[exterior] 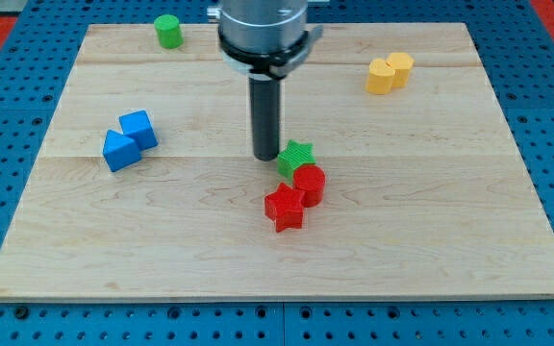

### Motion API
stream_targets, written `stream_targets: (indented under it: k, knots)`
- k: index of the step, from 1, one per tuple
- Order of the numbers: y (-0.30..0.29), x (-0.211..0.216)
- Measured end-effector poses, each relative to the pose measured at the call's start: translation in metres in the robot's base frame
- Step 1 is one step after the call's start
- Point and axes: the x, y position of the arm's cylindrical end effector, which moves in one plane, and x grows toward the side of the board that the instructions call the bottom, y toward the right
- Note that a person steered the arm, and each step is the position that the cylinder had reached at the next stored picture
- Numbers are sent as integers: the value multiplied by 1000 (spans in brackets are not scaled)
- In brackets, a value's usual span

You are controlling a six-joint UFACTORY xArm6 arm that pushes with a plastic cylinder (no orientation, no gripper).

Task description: Push green circle to top left

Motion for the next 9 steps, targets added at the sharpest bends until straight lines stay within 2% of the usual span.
stream_targets:
  k: [2, 4, 6, 7, 8, 9]
  knots:
    - [-22, -74]
    - [-42, -116]
    - [-42, -209]
    - [-41, -238]
    - [-77, -236]
    - [-147, -238]
